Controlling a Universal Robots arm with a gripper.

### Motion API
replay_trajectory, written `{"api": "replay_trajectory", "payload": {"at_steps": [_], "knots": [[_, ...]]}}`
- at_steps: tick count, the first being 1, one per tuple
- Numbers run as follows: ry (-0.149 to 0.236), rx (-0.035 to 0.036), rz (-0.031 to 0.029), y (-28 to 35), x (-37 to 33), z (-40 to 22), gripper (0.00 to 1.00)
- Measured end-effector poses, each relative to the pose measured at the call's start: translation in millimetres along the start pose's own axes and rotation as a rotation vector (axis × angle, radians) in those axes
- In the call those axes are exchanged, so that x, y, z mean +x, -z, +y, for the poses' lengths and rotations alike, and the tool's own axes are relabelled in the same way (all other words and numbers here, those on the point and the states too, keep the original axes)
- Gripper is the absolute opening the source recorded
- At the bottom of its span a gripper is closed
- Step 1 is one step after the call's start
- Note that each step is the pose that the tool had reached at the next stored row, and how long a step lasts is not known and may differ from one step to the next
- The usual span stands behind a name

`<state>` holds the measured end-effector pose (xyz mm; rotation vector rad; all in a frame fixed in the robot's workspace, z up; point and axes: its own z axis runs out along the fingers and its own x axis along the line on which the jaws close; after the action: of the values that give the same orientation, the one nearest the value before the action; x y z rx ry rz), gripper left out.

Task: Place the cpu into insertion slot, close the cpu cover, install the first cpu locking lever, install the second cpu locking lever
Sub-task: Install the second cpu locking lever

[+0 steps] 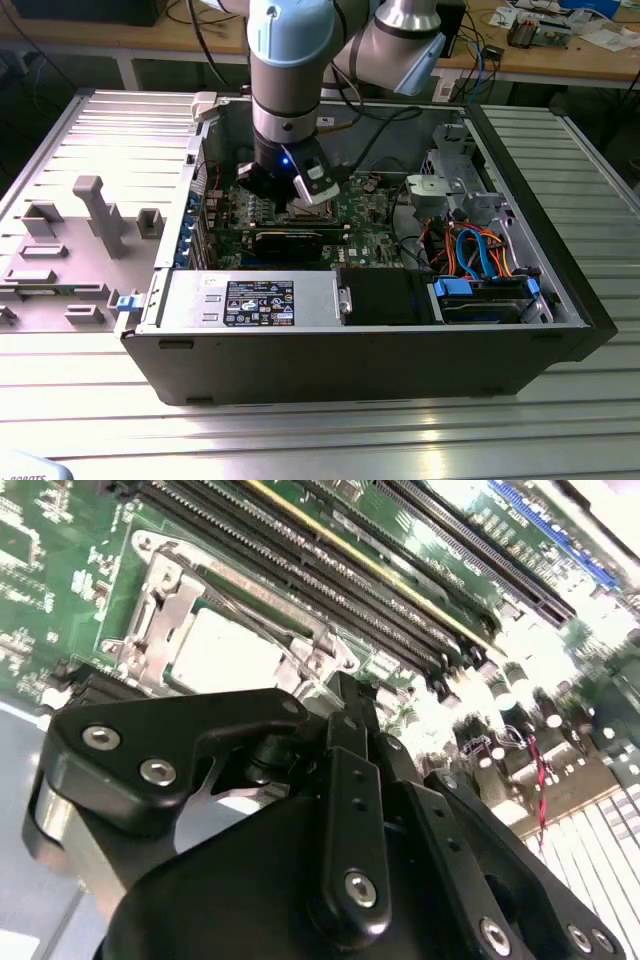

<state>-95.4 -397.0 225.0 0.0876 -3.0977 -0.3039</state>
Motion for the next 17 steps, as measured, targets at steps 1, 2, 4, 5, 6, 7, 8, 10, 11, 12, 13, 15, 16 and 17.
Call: {"api": "replay_trajectory", "payload": {"at_steps": [1, 2, 4, 5, 6, 7, 8, 10, 11, 12, 13, 15, 16, 17], "knots": [[0.0, -0.0001, 0.0, 3.6, 0.2, 0.7, 0.11], [0.0, -0.0001, -0.0001, 6.9, 0.3, 1.4, 0.11], [0.0, 0.0001, 0.0, 18.2, 0.6, 3.6, 0.11], [0.0, -0.0001, -0.0001, 20.8, 0.7, 4.2, 0.11], [0.0, -0.0002, -0.0001, 26.1, 0.8, 5.2, 0.11], [0.0, 0.0, 0.0, 29.6, 0.9, 5.9, 0.11], [0.0, 0.0, 0.0, 31.7, 0.6, 6.3, 0.11], [-0.001, 0.001, 0.0007, 33.2, -2.9, 6.4, 0.11], [-0.002, 0.0023, 0.0017, 34.1, -5.7, 6.4, 0.11], [-0.002, 0.0035, 0.0026, 34.4, -8.5, 6.3, 0.11], [-0.005, 0.0091, 0.0059, 34.6, -12.8, 6.2, 0.11], [-0.01, 0.0124, 0.0123, 34.5, -17.7, 6.0, 0.11], [-0.011, 0.0134, 0.0153, 34.4, -20.3, 5.8, 0.11], [-0.012, 0.0146, 0.0176, 34.4, -23.0, 5.7, 0.11]]}}
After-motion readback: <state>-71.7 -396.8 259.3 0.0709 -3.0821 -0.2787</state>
